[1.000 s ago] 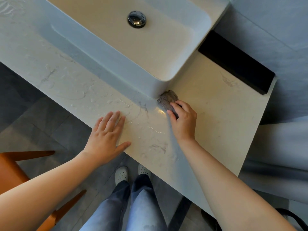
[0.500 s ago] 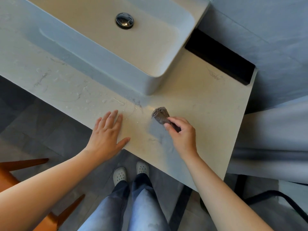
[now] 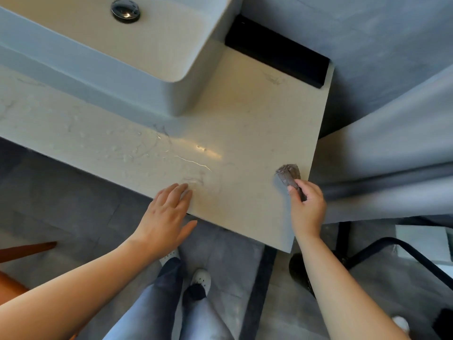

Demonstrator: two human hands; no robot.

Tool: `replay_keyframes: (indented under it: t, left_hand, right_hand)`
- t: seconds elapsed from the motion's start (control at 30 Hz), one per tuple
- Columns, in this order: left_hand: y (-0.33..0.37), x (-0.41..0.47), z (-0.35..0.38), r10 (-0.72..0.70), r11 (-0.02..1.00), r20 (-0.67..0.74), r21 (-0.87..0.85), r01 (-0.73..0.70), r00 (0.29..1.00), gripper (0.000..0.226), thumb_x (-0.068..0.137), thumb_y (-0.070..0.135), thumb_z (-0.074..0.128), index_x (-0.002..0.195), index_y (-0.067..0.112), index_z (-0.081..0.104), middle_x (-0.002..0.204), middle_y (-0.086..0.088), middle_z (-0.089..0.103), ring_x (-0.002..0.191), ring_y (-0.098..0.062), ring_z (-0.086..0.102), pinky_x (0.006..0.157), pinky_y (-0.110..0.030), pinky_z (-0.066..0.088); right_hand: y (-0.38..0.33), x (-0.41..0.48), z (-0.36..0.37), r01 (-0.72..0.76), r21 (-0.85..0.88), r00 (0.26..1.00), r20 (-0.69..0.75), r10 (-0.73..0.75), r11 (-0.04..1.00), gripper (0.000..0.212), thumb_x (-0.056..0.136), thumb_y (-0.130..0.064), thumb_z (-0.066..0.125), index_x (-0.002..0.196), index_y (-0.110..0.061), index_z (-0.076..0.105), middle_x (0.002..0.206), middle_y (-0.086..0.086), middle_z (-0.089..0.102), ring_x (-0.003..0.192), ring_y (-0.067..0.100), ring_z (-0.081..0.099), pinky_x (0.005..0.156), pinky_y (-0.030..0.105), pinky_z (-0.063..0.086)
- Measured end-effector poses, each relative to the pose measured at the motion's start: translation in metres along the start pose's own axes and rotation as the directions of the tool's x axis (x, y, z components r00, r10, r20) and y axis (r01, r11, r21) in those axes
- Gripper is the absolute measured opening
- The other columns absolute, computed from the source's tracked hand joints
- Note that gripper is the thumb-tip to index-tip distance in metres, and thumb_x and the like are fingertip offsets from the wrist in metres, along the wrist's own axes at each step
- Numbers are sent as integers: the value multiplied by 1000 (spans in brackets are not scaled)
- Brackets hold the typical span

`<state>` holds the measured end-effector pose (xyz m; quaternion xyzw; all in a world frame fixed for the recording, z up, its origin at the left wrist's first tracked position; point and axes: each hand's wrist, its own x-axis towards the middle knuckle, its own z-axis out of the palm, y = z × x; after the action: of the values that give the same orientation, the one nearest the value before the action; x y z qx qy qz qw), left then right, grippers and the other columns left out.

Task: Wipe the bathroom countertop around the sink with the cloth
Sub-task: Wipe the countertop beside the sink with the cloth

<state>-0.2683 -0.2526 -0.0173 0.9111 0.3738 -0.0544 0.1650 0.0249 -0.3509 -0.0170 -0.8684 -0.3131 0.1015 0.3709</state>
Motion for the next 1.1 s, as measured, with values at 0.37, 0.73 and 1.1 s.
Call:
replay_keyframes:
  t: [0.37, 0.73, 1.1]
  left_hand:
    - [18, -4, 20, -56, 997, 0, 61, 56, 998, 78, 84, 60, 35, 136, 2, 44, 142, -19, 41, 132, -38, 34, 108, -52, 32]
    - [22, -9, 14, -64, 997, -25, 30, 65, 998, 83, 81, 63, 30, 142, 6, 37, 147, -15, 35, 137, -34, 26, 109, -48, 28]
    - [13, -10, 23, -43, 999, -62, -7, 43, 997, 79, 84, 63, 31, 143, 11, 36, 149, -9, 34, 138, -29, 25, 110, -47, 30]
  right_hand:
    - [31, -73, 11, 181, -44, 983, 30, -180, 983, 23, 85, -12, 67, 108, -12, 71, 111, 1, 63, 105, 17, 52, 90, 29, 44]
    - [2, -115, -5, 151, 190, 944, 264, -199, 970, 25, 86, -18, 66, 111, -16, 69, 107, -5, 61, 100, 10, 56, 84, 19, 48]
    - [-14, -2, 56, 189, -23, 981, 56, -188, 982, 27, 87, -18, 64, 114, -13, 68, 112, 3, 61, 101, 19, 53, 82, 25, 44]
